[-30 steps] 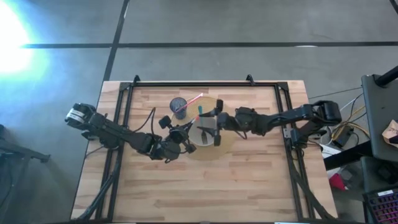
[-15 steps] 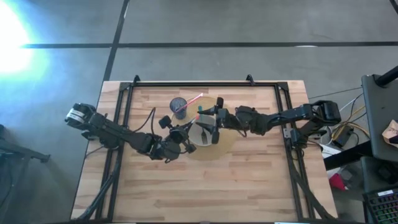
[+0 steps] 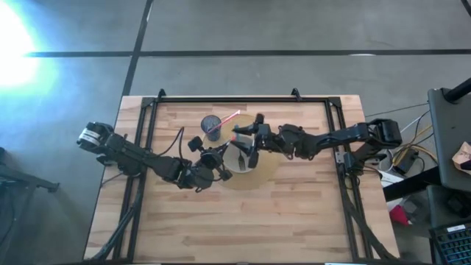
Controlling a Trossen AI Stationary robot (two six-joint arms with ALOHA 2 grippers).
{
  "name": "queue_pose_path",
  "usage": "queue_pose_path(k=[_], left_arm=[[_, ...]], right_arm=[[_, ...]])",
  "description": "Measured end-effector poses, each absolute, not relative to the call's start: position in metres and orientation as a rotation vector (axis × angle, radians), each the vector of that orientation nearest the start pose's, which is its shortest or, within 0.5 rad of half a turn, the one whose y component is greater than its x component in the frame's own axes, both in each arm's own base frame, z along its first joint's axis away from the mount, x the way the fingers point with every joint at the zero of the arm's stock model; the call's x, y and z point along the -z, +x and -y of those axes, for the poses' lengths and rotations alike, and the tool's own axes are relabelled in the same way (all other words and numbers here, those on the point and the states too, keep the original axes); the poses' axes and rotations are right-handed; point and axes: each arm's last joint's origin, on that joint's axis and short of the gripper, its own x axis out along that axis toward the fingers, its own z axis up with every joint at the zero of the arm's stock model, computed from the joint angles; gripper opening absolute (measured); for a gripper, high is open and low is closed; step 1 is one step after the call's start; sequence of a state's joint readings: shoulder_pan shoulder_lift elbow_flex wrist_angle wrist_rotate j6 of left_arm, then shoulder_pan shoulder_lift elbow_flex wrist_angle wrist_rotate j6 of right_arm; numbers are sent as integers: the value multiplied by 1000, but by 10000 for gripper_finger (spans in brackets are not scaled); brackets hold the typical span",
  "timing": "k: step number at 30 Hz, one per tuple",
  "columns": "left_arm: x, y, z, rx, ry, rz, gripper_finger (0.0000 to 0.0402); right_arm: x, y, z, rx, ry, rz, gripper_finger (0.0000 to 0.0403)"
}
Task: Pick & Place Utensil
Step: Put the orange spoon into the gray bowl on the brown mat
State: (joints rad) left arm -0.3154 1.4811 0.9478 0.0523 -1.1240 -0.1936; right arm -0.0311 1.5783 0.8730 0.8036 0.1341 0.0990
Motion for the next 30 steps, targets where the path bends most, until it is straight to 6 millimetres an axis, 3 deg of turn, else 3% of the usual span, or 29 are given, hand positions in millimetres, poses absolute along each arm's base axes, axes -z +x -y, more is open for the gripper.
queue_pose_path(k=[8,18,30], left_arm=[[-256,302,71,-822,145,-294,3],[-255,302,70,-828,147,-294,3],[-255,302,70,-818,147,-299,15]], right_arm=[[-253,357,15,163,107,40,150],[-253,357,15,159,108,42,21],[-251,357,15,160,74,22,9]])
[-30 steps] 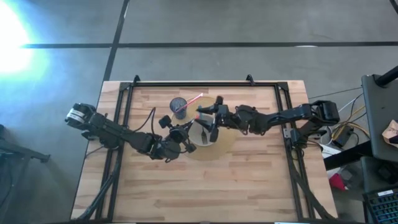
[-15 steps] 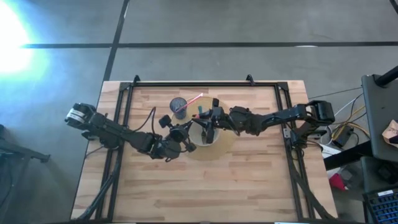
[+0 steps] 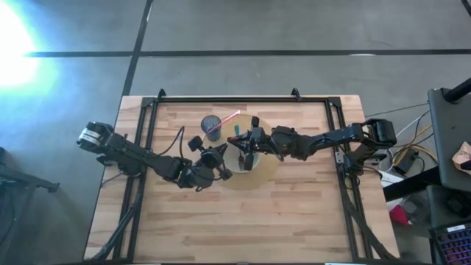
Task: Pick & Place Utensil
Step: Put the orange spoon into the gray bowl on the brown mat
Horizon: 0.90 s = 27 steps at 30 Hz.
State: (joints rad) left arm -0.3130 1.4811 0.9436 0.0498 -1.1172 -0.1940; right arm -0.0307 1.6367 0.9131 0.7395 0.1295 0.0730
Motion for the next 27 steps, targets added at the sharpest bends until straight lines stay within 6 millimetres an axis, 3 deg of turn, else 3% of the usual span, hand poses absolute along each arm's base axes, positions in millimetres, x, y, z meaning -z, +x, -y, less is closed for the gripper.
queue_pose_path(k=[8,16,22,27], left_arm=[[-255,302,71,-795,154,-307,42],[-254,302,71,-778,174,-322,111],[-261,299,70,-784,161,-304,156],[-272,293,67,-788,134,-271,164]], right_arm=[[-246,356,15,162,52,-31,8],[-247,352,14,152,39,-83,8],[-259,341,14,151,-10,-130,8],[-272,326,14,147,-77,-176,8]])
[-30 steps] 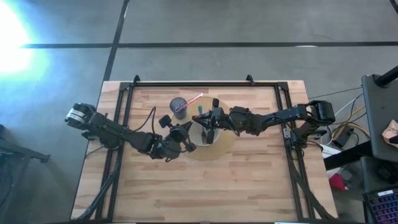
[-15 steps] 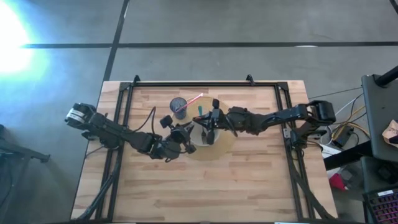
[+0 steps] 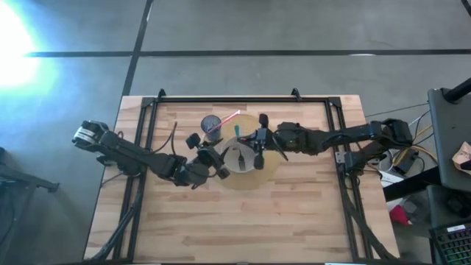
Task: Pick & Place Utensil
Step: Put the orange spoon into the gray bowl on the brown mat
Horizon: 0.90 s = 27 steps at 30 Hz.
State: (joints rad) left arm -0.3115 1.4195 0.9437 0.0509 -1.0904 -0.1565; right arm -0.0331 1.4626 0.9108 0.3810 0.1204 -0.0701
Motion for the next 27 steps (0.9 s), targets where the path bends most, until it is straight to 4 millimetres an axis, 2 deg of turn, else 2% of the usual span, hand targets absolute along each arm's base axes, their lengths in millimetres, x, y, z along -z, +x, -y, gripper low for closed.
queue_pose_path(k=[7,12,18,27], left_arm=[[-280,288,65,-790,119,-254,165],[-278,287,65,-791,135,-274,165],[-278,286,65,-791,135,-278,165],[-278,287,64,-793,134,-278,165]], right_arm=[[-294,299,23,166,-172,-235,8],[-302,279,38,184,-203,-283,8],[-296,262,63,166,-106,-297,8],[-270,252,91,137,171,-285,8]])
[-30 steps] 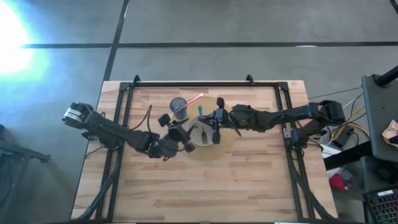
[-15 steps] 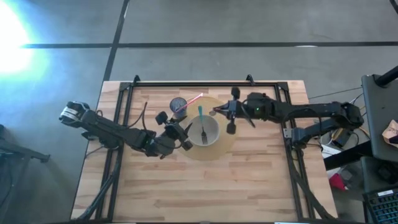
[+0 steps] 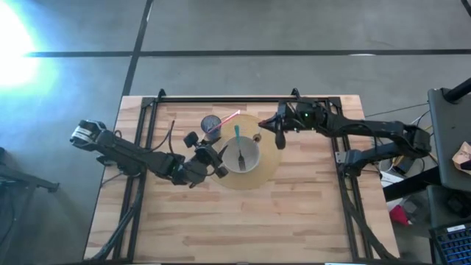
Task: Pick & Place Utensil
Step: Put the orange spoon into the gray bowl on the brown mat
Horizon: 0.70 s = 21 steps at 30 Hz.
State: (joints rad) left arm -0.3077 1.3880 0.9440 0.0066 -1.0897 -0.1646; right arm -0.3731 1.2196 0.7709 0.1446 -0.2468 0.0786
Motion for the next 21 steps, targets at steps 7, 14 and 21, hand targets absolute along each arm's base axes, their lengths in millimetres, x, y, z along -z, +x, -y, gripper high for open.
queue_pose_path(k=[7,14,21], left_arm=[[-278,287,64,-793,131,-277,165],[-278,287,64,-795,131,-277,165],[-277,287,64,-795,130,-277,165]], right_arm=[[-246,251,101,159,298,-290,8],[-222,260,104,79,399,-245,8],[-199,270,109,96,468,-303,8]])
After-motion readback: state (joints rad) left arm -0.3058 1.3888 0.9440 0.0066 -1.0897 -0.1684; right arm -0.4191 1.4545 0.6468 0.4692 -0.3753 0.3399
